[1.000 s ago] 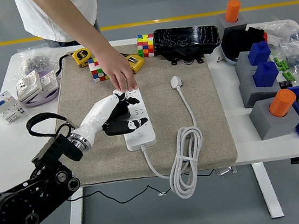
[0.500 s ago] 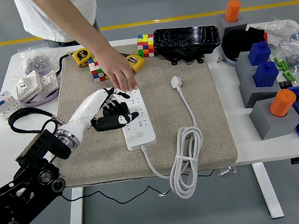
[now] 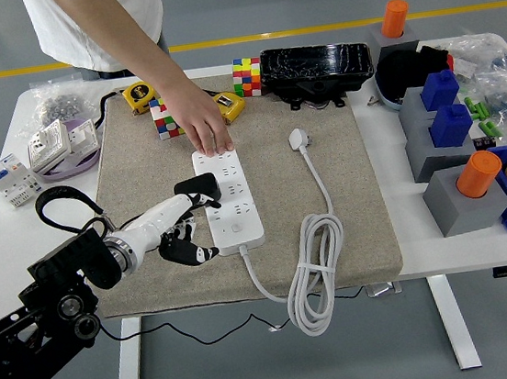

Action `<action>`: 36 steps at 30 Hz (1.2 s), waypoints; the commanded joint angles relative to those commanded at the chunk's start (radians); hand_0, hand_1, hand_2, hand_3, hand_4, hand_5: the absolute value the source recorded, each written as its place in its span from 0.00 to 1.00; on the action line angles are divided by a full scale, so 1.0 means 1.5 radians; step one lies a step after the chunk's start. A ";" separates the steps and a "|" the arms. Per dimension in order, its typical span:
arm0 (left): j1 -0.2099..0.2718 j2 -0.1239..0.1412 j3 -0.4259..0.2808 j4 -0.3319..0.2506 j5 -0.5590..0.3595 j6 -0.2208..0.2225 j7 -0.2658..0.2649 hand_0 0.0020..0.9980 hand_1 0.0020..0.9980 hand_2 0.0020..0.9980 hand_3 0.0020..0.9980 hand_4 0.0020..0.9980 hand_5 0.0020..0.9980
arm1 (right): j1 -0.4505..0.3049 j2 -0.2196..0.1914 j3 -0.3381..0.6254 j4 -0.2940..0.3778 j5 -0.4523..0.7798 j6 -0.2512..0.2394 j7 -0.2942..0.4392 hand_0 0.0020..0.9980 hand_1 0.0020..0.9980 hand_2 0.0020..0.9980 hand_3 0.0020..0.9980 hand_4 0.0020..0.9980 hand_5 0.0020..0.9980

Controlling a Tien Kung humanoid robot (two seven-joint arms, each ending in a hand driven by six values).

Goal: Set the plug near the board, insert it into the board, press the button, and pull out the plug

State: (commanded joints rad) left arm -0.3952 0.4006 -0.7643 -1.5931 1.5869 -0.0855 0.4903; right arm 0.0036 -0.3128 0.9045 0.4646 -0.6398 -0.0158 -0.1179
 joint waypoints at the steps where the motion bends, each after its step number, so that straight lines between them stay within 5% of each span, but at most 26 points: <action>1: -0.001 0.000 0.002 0.000 0.000 0.000 -0.002 0.09 0.05 0.15 0.91 0.59 0.00 | 0.000 0.000 0.001 0.000 0.000 0.000 0.000 0.68 0.69 0.69 0.60 0.93 0.53; 13: -0.015 0.000 0.030 0.001 -0.034 -0.025 -0.003 0.09 0.05 0.15 0.90 0.61 0.00 | -0.002 0.001 0.002 0.000 0.000 0.001 0.000 0.68 0.69 0.69 0.60 0.93 0.53; 36: -0.046 -0.017 0.071 0.038 -0.060 -0.028 0.007 0.09 0.05 0.15 0.88 0.63 0.00 | -0.006 0.005 0.011 0.000 -0.001 0.000 0.000 0.68 0.69 0.69 0.60 0.94 0.53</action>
State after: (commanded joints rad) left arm -0.4646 0.3752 -0.6585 -1.5362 1.4975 -0.1268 0.5010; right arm -0.0053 -0.3052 0.9208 0.4648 -0.6413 -0.0152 -0.1176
